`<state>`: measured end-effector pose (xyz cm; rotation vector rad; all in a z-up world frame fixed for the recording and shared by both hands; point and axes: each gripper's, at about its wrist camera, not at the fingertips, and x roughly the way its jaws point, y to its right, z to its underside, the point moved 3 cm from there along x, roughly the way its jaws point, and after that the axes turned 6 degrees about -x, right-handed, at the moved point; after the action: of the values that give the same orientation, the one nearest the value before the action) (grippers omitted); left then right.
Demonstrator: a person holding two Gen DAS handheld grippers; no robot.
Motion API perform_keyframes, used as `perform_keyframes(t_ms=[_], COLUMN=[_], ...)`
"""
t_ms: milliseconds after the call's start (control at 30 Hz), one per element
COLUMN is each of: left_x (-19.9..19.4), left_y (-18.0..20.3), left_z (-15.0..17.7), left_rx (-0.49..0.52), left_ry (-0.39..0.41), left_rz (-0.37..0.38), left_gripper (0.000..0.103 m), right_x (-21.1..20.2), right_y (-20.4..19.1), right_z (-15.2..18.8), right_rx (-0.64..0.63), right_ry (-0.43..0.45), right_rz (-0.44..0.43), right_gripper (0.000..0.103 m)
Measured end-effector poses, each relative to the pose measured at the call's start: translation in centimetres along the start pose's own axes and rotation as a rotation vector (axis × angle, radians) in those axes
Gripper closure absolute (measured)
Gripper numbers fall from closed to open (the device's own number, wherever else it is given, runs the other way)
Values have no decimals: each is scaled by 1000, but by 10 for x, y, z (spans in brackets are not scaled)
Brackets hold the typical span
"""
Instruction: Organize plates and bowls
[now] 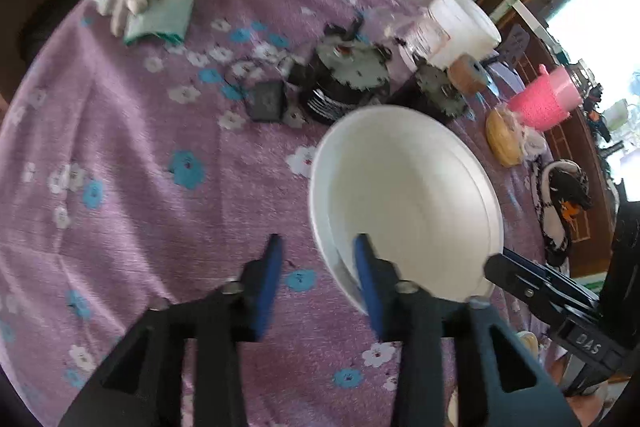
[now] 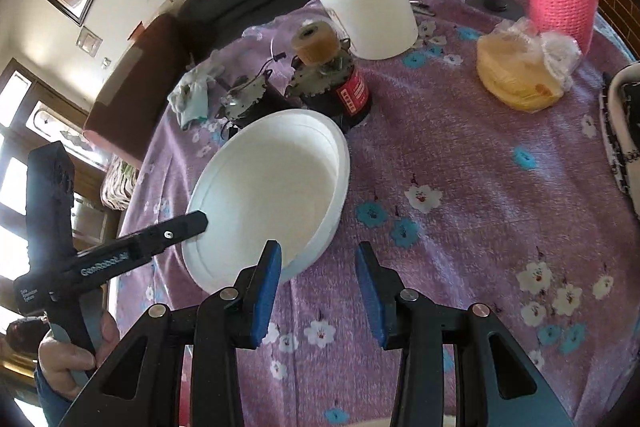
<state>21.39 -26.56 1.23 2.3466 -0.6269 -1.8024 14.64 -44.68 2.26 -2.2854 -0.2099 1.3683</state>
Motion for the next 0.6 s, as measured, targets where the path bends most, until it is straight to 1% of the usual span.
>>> perform_keyframes(t_ms=[33,100,200,300,333,400,467,600], left_x=[1,-1,-15,-39,-50,-73,-100,-148], left_y=[2,6,8,11,13,16,19,26], left_z=[1,4,8,18,23,36,52,89], left_rx=[4,20,39,59,68,84,103,144], left_ry=[-4,8,33,63,75,99,142,202], left_rz=[16,13,22,40,44,44,38,41], left_gripper=[90,90,90,89,89,89,89,82], right_x=[2,4,-4,-23,-35,-50,-72,-116], right_y=[-2,-6,-12,-19,-25,-32,-44,-74], right_z=[0,0,3,7,11,18,29,58], right_rx=[-10,-21,-24,-24,-30,-35,-48,-108], right_ry=[-1,1,20,48,67,90,126,187], right_rz=[2,1,10,-26,-52,-82,-121,-189], right_gripper=[75,82,82,82,82,82,82,80])
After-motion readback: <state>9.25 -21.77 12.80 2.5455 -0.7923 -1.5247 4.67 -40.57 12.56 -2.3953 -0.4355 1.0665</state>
